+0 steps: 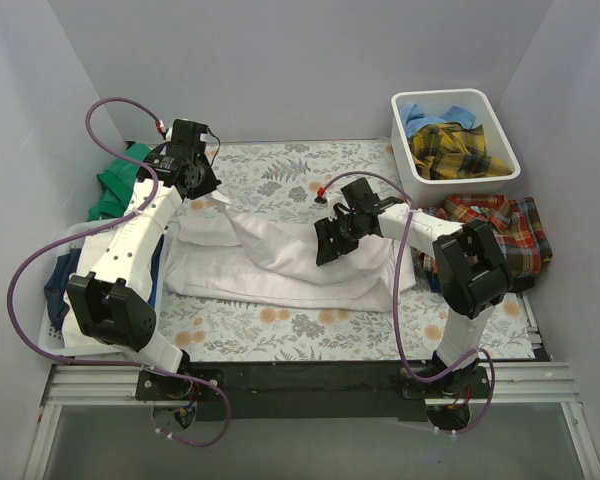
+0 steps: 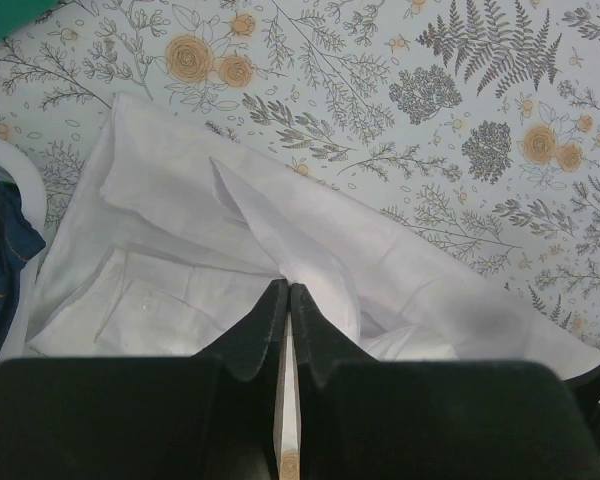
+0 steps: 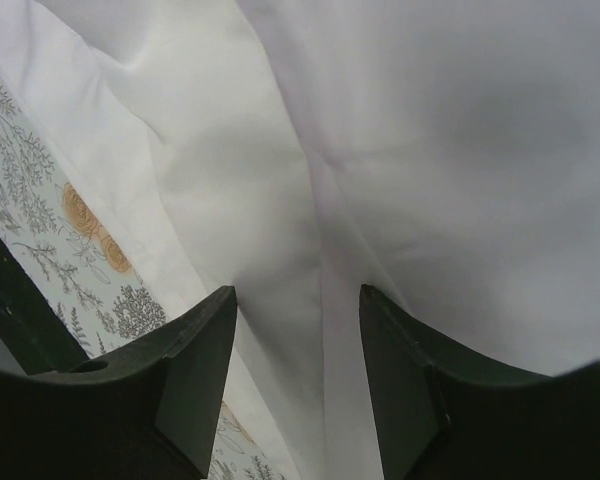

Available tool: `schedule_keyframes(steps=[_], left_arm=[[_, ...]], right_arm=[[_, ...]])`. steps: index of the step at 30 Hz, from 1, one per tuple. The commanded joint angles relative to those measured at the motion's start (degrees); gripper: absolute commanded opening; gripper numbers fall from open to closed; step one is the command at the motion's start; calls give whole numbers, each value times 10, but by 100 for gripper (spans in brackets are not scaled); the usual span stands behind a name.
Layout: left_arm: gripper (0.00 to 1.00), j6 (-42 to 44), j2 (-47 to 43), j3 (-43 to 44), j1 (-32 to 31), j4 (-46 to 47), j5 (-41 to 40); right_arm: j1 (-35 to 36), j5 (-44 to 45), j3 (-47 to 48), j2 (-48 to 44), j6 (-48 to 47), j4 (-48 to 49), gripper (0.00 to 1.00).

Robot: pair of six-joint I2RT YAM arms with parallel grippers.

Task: Fold and stack the long sleeve shirts
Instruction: Fold the shirt

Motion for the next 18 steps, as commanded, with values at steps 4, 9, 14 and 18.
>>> schedule_keyframes(steps=[4, 9, 14, 18], left_arm=[[0, 11, -19, 21, 2, -3, -12], [0, 14, -13, 31, 2, -7, -17], [0, 17, -4, 61, 2, -18, -38], [0, 21, -3, 86, 2, -28, -47]], right_arm=[[15, -81, 29, 7, -5, 18, 55], [25, -109, 41, 13, 3, 18, 34], [28, -100, 11, -19, 14, 18, 1], [28, -89, -23, -72, 11, 6, 1]])
